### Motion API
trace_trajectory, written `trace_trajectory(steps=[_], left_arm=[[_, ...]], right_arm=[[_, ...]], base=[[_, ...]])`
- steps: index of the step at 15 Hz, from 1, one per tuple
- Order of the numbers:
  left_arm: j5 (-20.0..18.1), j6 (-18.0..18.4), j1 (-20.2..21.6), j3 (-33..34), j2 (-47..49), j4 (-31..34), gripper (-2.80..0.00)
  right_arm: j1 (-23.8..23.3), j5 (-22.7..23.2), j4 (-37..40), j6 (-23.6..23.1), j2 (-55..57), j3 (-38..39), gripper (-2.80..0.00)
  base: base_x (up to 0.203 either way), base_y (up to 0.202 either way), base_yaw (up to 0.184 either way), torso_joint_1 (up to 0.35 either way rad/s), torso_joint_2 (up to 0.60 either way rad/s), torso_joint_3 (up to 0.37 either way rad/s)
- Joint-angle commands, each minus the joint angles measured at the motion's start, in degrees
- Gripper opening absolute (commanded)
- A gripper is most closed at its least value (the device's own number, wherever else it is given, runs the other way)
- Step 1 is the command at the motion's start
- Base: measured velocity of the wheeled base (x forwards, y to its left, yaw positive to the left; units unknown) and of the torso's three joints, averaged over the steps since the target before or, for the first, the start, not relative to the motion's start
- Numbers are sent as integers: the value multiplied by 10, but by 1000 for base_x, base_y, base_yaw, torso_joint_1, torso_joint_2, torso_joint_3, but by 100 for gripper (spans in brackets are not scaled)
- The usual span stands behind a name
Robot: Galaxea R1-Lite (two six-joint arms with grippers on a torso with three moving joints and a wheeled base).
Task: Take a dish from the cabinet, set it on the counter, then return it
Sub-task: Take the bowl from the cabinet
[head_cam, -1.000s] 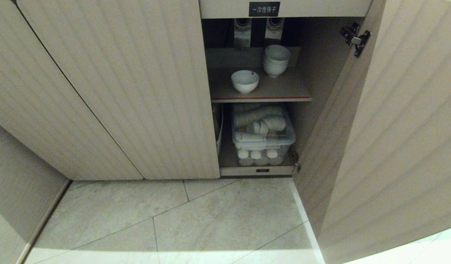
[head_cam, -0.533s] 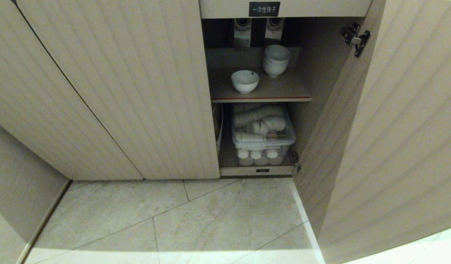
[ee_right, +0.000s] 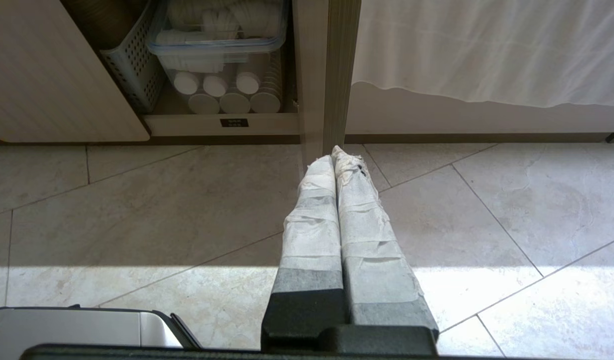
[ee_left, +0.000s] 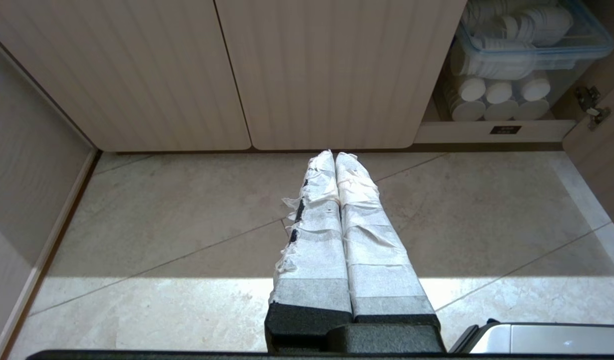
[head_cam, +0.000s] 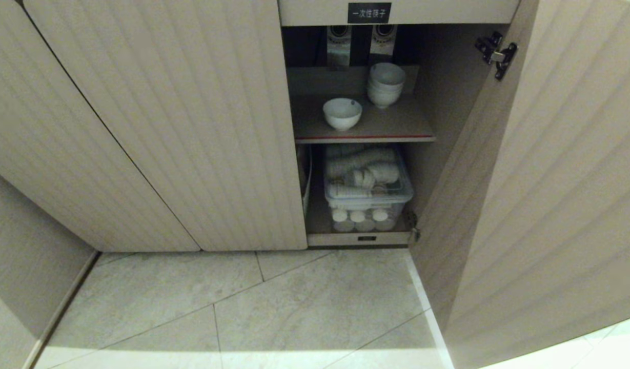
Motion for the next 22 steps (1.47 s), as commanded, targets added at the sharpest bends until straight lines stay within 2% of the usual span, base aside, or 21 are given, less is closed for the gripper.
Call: trace_trajectory(steps=[1, 22], left_arm=[[0, 0, 0, 0, 0, 0, -280], [0, 1, 0, 0, 0, 0, -280]], right_arm=[[1, 0, 0, 0, 0, 0, -280], [1, 0, 0, 0, 0, 0, -280]], base=[[0, 0, 0, 0, 0, 0], [0, 0, 0, 0, 0, 0]])
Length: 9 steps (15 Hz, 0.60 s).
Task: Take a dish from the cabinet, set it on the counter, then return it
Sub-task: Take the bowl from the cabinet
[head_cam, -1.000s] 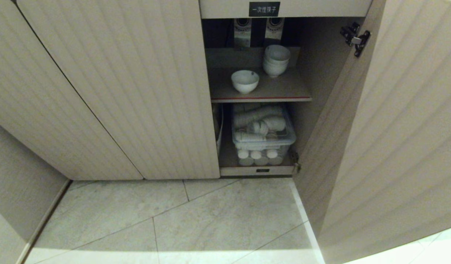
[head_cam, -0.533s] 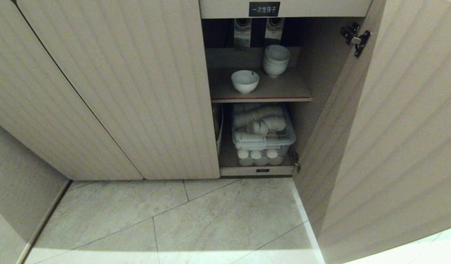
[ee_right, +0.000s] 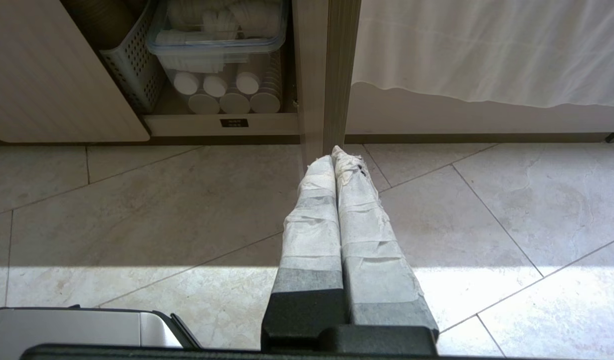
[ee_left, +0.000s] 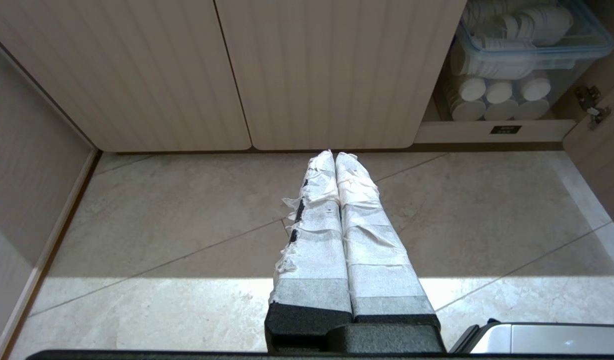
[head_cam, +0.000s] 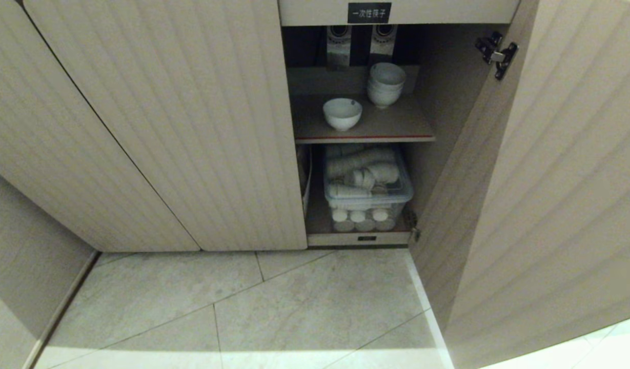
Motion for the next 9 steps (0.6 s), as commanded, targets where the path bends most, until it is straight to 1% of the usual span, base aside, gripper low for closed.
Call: trace_trajectory(steps=[1, 9], left_arm=[[0, 0, 0, 0, 0, 0, -280], [1, -1, 0, 0, 0, 0, -280]], right_arm=[[0, 0, 0, 0, 0, 0, -280], [0, 0, 0, 0, 0, 0, -280]], base=[[0, 0, 0, 0, 0, 0], [0, 0, 0, 0, 0, 0]])
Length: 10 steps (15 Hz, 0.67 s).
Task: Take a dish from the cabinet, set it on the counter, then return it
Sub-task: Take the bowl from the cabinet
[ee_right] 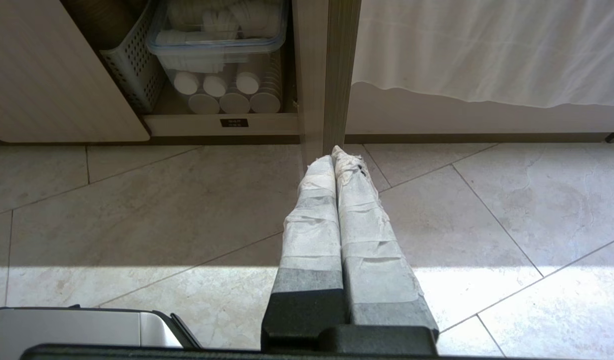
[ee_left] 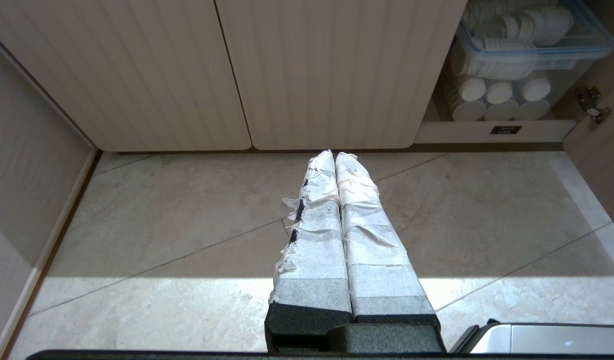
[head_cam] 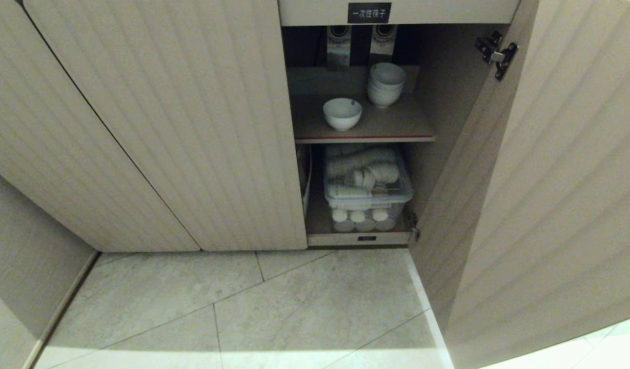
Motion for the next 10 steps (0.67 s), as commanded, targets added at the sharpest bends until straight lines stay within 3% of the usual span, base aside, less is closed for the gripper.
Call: trace_trajectory(steps=[1, 10], left_arm=[[1, 0, 0, 0, 0, 0, -280], [1, -4, 0, 0, 0, 0, -280]], right_arm=[[1, 0, 0, 0, 0, 0, -280], [0, 0, 0, 0, 0, 0, -280]], base=[[0, 0, 0, 0, 0, 0], [0, 5, -2, 0, 0, 0]])
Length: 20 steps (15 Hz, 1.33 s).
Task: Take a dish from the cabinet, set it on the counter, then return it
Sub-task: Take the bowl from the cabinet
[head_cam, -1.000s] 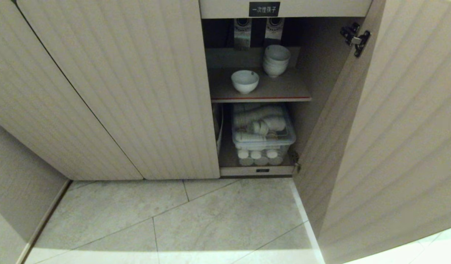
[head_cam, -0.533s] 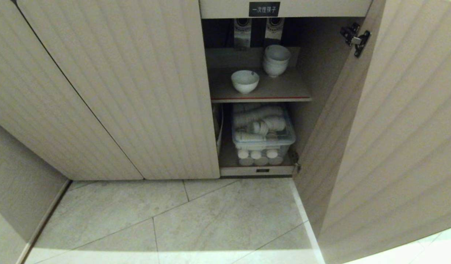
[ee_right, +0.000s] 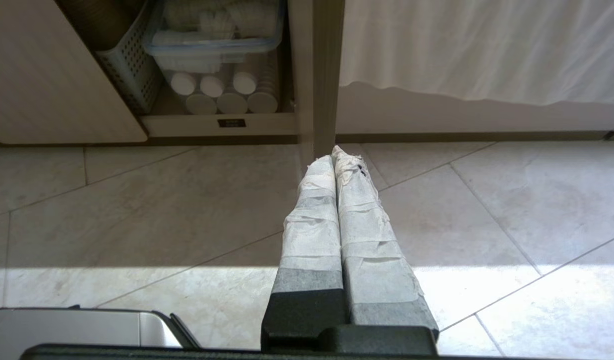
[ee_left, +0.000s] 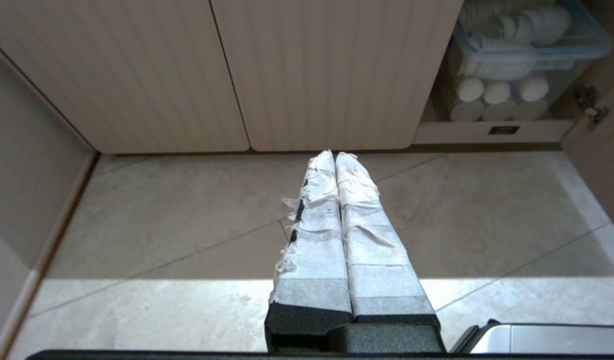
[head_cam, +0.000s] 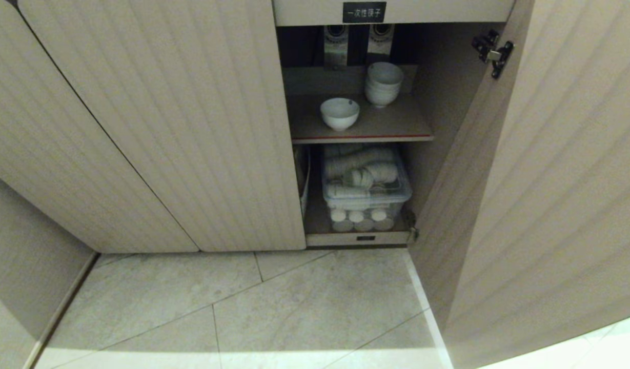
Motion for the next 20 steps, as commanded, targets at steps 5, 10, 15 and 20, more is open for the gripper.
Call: trace_trajectory(steps=[5, 10, 15, 20], left_arm=[[1, -3, 0, 0, 0, 0, -280], [0, -3, 0, 0, 0, 0, -280], [0, -3, 0, 0, 0, 0, -280], [0, -3, 0, 0, 0, 0, -280]], right_arm=[[0, 0, -1, -1, 0, 0, -280], [-1, 0, -1, 0, 0, 0, -280], [0, 0, -1, 0, 0, 0, -280], [0, 0, -1, 0, 0, 0, -280]], base=[[0, 169, 0, 2, 2, 2], [0, 197, -1, 3, 1, 4], [0, 151, -1, 2, 1, 1], [0, 0, 0, 0, 0, 0]])
